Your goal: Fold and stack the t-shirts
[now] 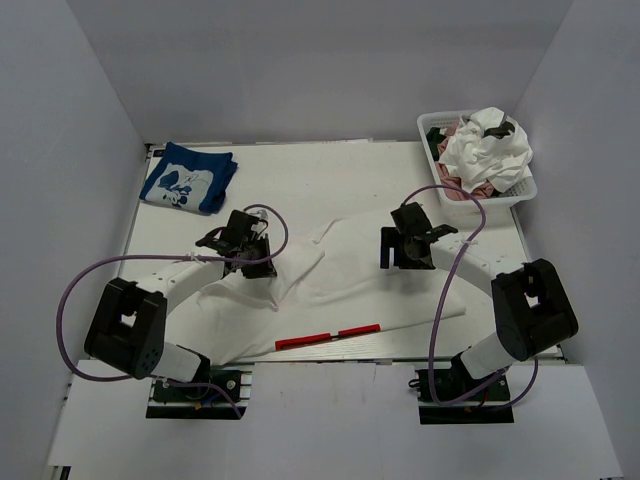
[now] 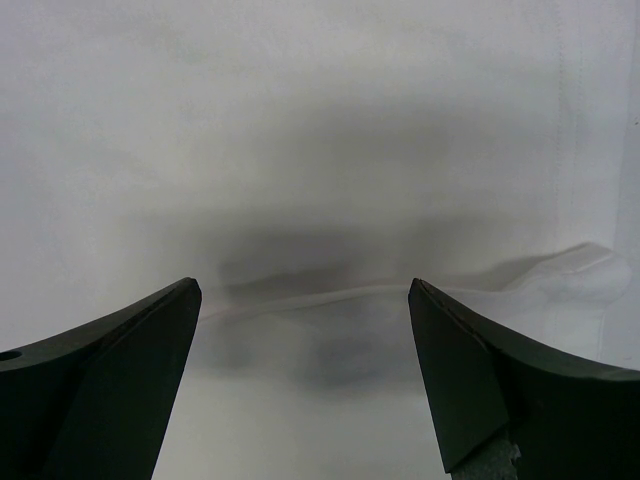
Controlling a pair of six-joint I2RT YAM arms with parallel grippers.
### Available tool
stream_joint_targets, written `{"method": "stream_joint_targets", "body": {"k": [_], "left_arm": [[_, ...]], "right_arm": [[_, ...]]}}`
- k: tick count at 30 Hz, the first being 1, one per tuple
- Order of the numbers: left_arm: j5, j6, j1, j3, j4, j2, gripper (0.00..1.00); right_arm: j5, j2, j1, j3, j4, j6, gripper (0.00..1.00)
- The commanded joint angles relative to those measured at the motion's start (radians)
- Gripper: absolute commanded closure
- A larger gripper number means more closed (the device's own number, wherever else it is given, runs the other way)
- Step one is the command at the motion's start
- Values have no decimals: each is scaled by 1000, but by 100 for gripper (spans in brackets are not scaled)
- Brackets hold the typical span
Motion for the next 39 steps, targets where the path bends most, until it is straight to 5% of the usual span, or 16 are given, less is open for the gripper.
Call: {"method": "stream_joint_targets", "body": {"k": [1,12,23,32,33,38,39], "left_arm": [[13,11,-4,24,14,-24,100],[-204,152,19,136,89,-42,100],[-417,566,102,598,114,393,100],[-667,378,165,957,-162,683,100],[-667,369,165,957,-162,683,95],[-528,358,165,969,-152,674,0],[-491,358,165,969,-152,665,0]], "right_arm": [[-2,-22,-4,-3,14,-6,10],[10,-47,1,-12,30,-6,10],[74,5,-4,81,-15,-21,10],[153,45,-11,137,-69,14,10],[150,48,-10,141,-72,17,10],[120,47,-7,152,-85,34,10],[102,33,-7,148,-84,31,10]]}}
